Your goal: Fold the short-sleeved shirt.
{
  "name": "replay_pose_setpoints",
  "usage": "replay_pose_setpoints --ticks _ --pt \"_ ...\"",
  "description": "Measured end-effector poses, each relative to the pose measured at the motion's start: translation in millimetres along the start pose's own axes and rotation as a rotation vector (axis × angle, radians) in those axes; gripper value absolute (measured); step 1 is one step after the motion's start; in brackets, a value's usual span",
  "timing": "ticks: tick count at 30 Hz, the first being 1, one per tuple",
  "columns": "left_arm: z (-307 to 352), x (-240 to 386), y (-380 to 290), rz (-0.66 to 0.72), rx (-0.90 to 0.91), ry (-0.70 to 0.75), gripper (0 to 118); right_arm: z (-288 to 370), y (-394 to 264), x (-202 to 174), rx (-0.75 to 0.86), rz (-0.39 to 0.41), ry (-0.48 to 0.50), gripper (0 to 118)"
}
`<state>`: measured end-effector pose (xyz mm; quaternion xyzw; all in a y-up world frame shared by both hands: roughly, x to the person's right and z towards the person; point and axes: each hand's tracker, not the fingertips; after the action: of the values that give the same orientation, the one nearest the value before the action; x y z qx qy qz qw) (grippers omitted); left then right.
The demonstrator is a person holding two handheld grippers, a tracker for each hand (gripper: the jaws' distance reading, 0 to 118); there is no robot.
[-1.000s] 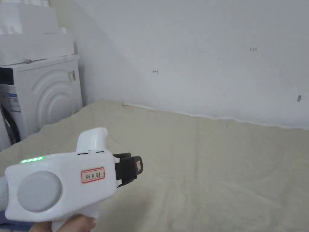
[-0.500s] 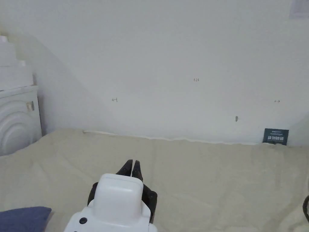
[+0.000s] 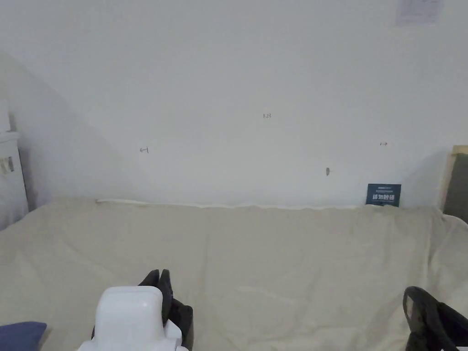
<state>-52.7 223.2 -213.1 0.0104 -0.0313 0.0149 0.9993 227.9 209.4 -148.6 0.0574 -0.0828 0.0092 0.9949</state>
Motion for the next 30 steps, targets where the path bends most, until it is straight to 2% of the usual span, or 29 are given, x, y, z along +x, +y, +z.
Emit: replay_pose_setpoints --ticks 1,2,3,4,5,7,10,12,14,16,19,22,26,30 --pt "-2.3 -0.4 0.2 0.003 -0.018 -0.041 17 -1.2 -0.9 -1.6 -0.016 0.038 -0.041 21" --pt "-4.3 0.2 0.3 0.002 -0.034 -0.066 36 -2.9 -1.5 -3.7 -0.029 0.067 -0.089 47" --pt "-5.2 1.6 -0.1 -0.008 -0.032 -0.054 74 -4.2 -2.6 -5.8 -0.035 0.08 -0.117 89" --pt "-6.0 3.1 -0.3 -0.024 -0.041 -0.047 98 -6.3 -3.9 -4.7 -0.043 0.076 -0.128 109" --pt "-6.6 4.6 -1.2 -0.033 -0.041 -0.037 114 -7.6 -4.8 -4.2 -0.045 0.062 -0.134 118" --pt "-3.6 5.5 -2.4 -0.032 -0.029 -0.022 118 -3.8 -5.3 -3.1 -0.002 0.04 -0.145 118" --pt "-8.4 2.1 5.0 -0.029 -0.01 -0.026 118 -4.7 -3.6 -5.9 -0.024 0.071 -0.133 118" --pt "-8.7 1.0 6.0 -0.025 -0.04 -0.108 118 -6.2 -2.4 -5.2 -0.035 0.087 -0.135 118" --pt "-11.7 -0.5 8.6 0.014 -0.072 -0.144 118 -5.5 -0.9 -2.9 -0.042 0.068 -0.135 118" --pt "-9.2 1.5 5.7 0.037 -0.062 -0.11 118 -6.0 -1.1 -0.1 -0.049 0.036 -0.138 118" --pt "-9.4 -1.8 2.7 0.074 -0.041 -0.14 118 -8.7 -3.0 2.0 -0.063 0.018 -0.138 118" --pt "-13.5 0.9 2.0 0.092 -0.078 -0.136 118 -10.0 -3.7 0.7 -0.074 0.026 -0.137 118" --pt "-21.7 8.0 3.6 0.081 -0.154 -0.039 118 -9.0 -6.4 -1.7 -0.085 0.029 -0.121 118" --pt "-20.7 10.5 1.1 0.06 -0.127 -0.072 118 -8.0 -8.0 -5.0 -0.093 0.04 -0.107 118"
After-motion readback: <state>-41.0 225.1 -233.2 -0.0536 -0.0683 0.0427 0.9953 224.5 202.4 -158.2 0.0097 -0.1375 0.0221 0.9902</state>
